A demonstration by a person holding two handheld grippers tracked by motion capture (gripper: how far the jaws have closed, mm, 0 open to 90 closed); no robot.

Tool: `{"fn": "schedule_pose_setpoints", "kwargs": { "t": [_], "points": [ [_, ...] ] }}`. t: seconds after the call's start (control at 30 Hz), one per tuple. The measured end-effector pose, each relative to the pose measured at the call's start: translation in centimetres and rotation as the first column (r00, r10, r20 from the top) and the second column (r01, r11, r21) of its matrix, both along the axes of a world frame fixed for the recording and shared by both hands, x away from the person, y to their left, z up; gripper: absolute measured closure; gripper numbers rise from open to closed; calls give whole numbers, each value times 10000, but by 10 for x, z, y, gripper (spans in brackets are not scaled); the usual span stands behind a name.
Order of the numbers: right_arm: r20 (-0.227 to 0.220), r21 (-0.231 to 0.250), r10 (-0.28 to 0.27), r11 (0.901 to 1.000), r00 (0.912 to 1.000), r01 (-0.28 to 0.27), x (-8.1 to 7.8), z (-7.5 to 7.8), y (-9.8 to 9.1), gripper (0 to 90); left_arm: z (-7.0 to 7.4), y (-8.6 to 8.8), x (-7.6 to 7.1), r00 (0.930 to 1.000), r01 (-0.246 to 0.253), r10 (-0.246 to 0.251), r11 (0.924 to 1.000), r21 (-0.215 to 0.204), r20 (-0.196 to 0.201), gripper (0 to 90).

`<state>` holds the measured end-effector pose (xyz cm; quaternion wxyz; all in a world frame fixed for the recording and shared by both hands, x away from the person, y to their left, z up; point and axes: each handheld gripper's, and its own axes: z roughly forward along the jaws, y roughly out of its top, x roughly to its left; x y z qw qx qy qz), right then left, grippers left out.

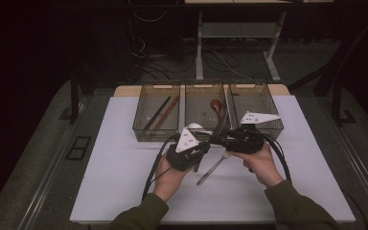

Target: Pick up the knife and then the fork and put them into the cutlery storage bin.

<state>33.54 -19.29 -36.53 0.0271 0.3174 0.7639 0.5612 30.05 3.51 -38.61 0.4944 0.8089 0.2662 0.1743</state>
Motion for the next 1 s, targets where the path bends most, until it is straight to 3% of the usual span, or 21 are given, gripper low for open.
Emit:
{"fn": "schedule_pose_setpoints", "kwargs": {
  "t": [0.2, 0.3, 0.47, 0.5, 0.57, 0.63, 0.7, 0.8, 1.0],
  "points": [
    [-45, 53, 105, 9999, 9999, -104, 2, -1, 4, 732, -1, 0, 0, 9999, -33, 32, 10000, 32, 120, 795],
    [176, -118, 68, 9999, 9998, -66, 1, -1, 5, 791, -1, 0, -1, 9998, -49, 50, 10000, -30, 175, 795],
    [133, 59, 297, 9995, 9995, -297, 1, 0, 4, 880, -4, 0, 0, 9999, 120, -120, 9995, -297, -7, 789],
    [380, -323, 189, 9993, 9991, -177, 0, 1, 5, 880, -4, 1, 1, 9997, 188, -195, 9987, -464, -147, 793],
    [354, -374, 108, 9993, 9993, -95, 1, 1, 2, 881, -6, 4, 1, 9993, 275, -291, 9979, -594, -253, 696],
    [303, -217, 39, 9998, 9995, -32, 3, 4, -4, 881, -7, 8, -1, 9991, 352, -365, 9979, -546, -232, 653],
    [490, -387, -143, 9991, 9987, 162, 4, 11, -10, 881, -8, 14, -2, 9984, 468, -486, 9971, -598, -303, 609],
    [569, -465, -461, 9977, 9973, 487, 8, 21, -23, 881, -11, 25, -4, 9934, 1002, -1043, 9917, -808, -483, 545],
    [660, -551, -1004, 9930, 9928, 1041, 17, 42, -53, 881, -16, 46, -5, 9885, 1285, -1353, 9869, -972, -675, 451]
  ]
}}
